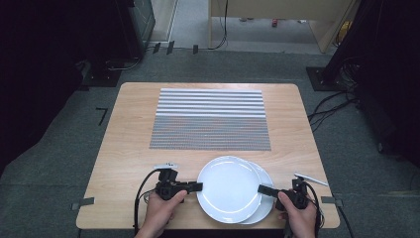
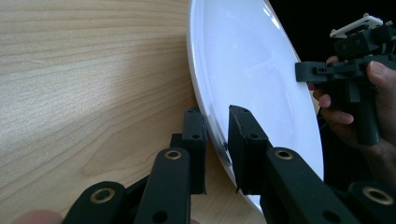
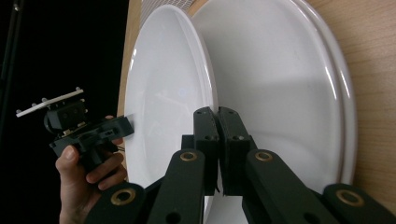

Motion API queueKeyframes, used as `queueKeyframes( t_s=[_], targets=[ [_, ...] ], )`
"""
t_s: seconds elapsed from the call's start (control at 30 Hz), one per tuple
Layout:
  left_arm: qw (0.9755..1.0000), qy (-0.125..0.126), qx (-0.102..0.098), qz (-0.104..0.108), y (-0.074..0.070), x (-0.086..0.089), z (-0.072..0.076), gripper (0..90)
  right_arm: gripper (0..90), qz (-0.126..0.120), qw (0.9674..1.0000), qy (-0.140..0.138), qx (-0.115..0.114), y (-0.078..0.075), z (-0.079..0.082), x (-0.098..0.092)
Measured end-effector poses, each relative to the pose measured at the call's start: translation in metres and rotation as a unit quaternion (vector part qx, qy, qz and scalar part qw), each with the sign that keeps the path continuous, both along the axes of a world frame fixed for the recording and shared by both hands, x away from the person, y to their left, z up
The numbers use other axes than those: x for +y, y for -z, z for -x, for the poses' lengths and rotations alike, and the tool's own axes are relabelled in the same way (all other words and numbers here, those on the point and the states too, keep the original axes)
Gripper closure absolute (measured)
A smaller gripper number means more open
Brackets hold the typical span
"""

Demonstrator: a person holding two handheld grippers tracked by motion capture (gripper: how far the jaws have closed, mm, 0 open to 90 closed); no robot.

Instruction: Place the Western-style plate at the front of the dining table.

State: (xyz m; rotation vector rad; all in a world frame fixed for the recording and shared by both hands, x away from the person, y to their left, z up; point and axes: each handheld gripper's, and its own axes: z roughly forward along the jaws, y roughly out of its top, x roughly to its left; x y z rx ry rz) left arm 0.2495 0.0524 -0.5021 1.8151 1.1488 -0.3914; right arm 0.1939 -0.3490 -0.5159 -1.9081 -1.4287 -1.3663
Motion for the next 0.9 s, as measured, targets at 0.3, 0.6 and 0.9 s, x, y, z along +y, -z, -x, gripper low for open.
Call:
queueKeyframes(
  t_s=[0.3, 0.6, 0.9],
  targets=[
    [1.0000, -0.007, -0.001, 0.001, -0.0007, -0.0001, -0.0002, 78.5, 87.4, 0.010, 0.9999, -0.006, 0.003, 0.0034, -0.0011, 0.0011],
    [0.9999, -0.010, 0.004, 0.000, 0.0012, -0.0010, -0.0010, 77.6, 85.8, 0.021, 0.9997, -0.011, 0.006, 0.0070, -0.0015, 0.0018],
    [0.9998, -0.019, 0.004, 0.002, -0.0024, 0.0014, -0.0021, 79.3, 87.7, 0.007, 1.0000, -0.002, 0.000, -0.0009, -0.0022, 0.0032]
  ],
)
